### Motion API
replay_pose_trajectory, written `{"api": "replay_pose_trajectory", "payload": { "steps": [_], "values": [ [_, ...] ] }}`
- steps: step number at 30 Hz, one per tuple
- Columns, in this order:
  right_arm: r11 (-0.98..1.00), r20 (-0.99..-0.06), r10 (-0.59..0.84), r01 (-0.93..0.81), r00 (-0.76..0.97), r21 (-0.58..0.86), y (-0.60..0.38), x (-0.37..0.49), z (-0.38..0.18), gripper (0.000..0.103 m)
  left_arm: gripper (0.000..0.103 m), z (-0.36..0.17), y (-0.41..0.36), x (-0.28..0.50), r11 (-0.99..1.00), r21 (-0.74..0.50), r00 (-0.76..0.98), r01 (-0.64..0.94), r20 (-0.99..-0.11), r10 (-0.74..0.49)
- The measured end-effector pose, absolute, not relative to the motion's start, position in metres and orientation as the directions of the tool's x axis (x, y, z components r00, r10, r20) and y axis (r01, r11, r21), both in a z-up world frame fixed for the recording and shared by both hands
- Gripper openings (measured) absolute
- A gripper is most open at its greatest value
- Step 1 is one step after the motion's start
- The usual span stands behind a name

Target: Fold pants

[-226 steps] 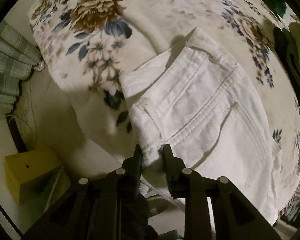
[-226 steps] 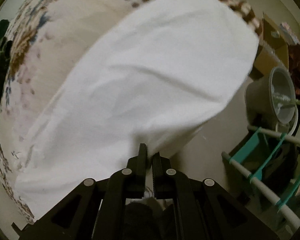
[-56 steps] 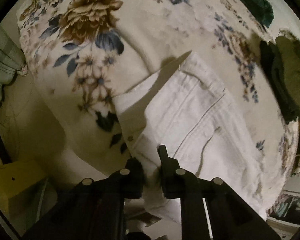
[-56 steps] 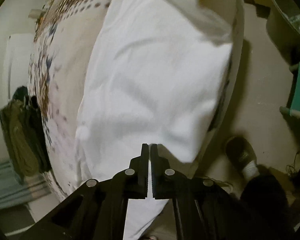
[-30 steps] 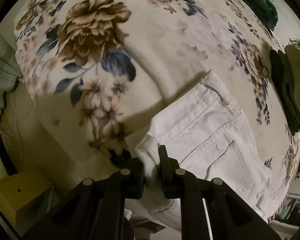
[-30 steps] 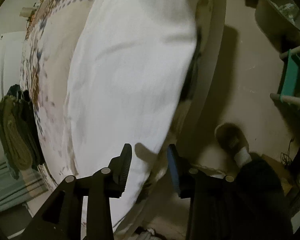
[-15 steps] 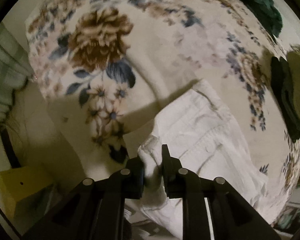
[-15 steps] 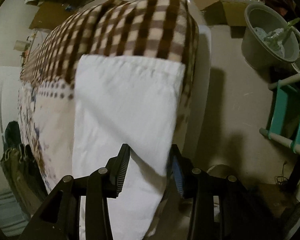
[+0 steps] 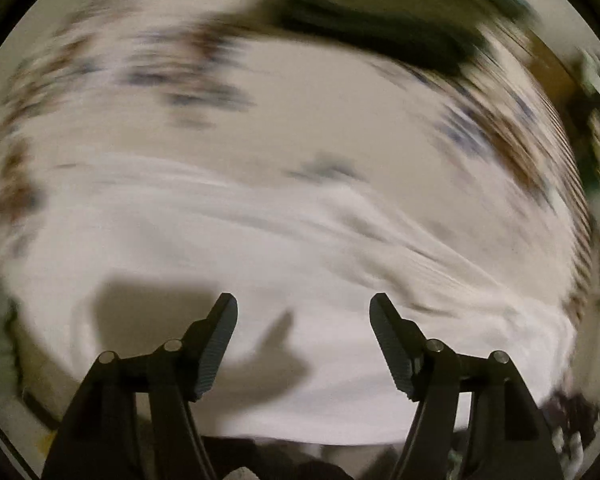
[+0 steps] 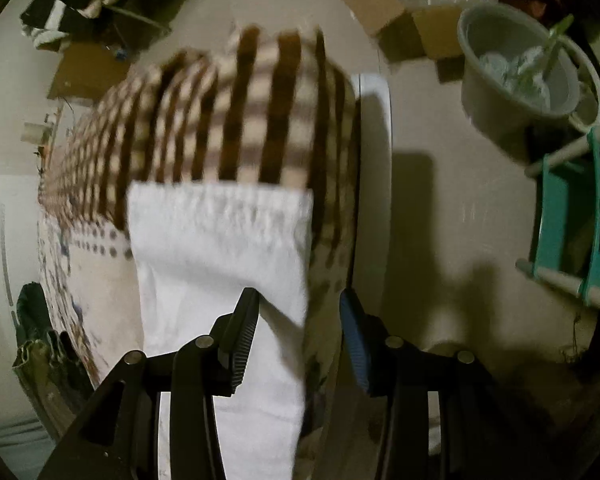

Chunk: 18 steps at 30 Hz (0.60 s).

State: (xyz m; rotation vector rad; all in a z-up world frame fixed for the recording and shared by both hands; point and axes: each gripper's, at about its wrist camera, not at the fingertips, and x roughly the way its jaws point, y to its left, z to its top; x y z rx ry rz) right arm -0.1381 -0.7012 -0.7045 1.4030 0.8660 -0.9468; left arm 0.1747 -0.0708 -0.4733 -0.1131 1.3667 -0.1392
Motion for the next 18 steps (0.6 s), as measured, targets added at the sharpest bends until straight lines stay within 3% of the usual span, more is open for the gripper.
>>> {"api": "replay_pose_trajectory", "payload": {
  "steps": [3, 8, 9, 10, 12, 14, 18],
  "values": [
    [-0.004, -0.909, -0.048, 0.910, 0.415, 0.416, -0.706, -0.143, -0.698, 0.060, 0.067, -0.495, -0.169, 0.163, 0.950, -0.206, 0.112, 0.235, -0.965, -0.237],
    [-0.025, -0.864, 0.093, 0.869, 0.495, 0.495, -0.714, -0.140, -0.733, 0.061, 0.067, -0.543, -0.269, 0.146, 0.888, -0.176, 0.001, 0.425, -0.981, -0.195],
    [-0.014, -0.871, 0.081, 0.874, 0.485, 0.486, -0.714, -0.139, -0.733, 0.050, 0.067, -0.550, -0.276, 0.145, 0.884, -0.150, 0.004, 0.443, -0.986, -0.169],
    [0.007, -0.873, 0.047, 0.874, 0.485, 0.486, -0.714, -0.137, -0.727, 0.028, 0.068, -0.559, -0.280, 0.145, 0.884, -0.124, 0.005, 0.450, -0.990, -0.142],
    [0.086, -0.886, -0.023, 0.884, 0.462, 0.459, -0.709, -0.129, -0.710, 0.014, 0.073, -0.560, -0.279, 0.145, 0.885, -0.132, 0.023, 0.447, -0.987, -0.159],
    [0.149, -0.876, -0.077, 0.874, 0.476, 0.462, -0.703, -0.121, -0.691, 0.012, 0.073, -0.560, -0.278, 0.144, 0.881, -0.132, 0.028, 0.454, -0.986, -0.162],
    [0.236, -0.850, -0.047, 0.832, 0.525, 0.501, -0.706, -0.105, -0.684, 0.012, 0.078, -0.562, -0.280, 0.142, 0.878, -0.129, 0.031, 0.460, -0.986, -0.161]
  ]
}}
